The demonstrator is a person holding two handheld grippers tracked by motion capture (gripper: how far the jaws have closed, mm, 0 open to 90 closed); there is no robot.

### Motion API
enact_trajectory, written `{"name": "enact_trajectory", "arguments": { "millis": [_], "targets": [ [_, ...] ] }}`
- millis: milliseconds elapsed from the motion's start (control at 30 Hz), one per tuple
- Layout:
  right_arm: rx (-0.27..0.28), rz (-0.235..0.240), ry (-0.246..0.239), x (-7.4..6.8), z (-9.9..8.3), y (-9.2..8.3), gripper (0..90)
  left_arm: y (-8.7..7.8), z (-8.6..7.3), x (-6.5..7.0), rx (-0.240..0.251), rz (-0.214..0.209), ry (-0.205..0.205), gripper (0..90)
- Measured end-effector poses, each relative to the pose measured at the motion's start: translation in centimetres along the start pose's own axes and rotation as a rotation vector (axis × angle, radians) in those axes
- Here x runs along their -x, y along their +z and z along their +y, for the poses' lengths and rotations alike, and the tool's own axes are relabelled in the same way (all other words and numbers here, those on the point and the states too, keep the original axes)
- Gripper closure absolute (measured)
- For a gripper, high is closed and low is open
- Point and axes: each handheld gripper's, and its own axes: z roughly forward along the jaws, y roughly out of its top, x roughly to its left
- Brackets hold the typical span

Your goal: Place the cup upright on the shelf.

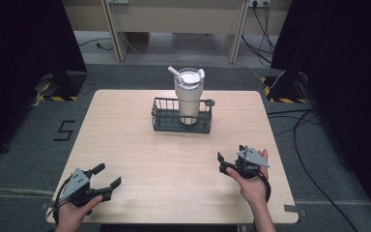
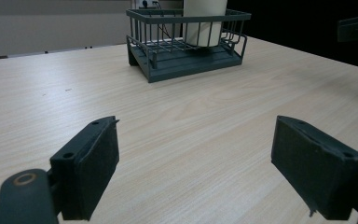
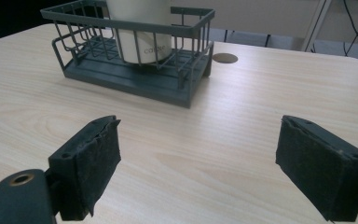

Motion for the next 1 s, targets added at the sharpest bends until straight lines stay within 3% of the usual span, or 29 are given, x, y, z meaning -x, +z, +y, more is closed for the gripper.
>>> {"name": "enact_trajectory", "arguments": {
  "millis": [733,1000],
  "targets": [
    [-0.007,-0.066,0.029,1.8,-2.5,-2.7,14.8,0.0,0.0,0.0,-0.002,0.003,0.003,14.5],
    [0.013,-0.082,0.034,2.2,-3.2,-3.1,15.3,0.0,0.0,0.0,-0.002,0.003,0.003,14.5]
  ]
}}
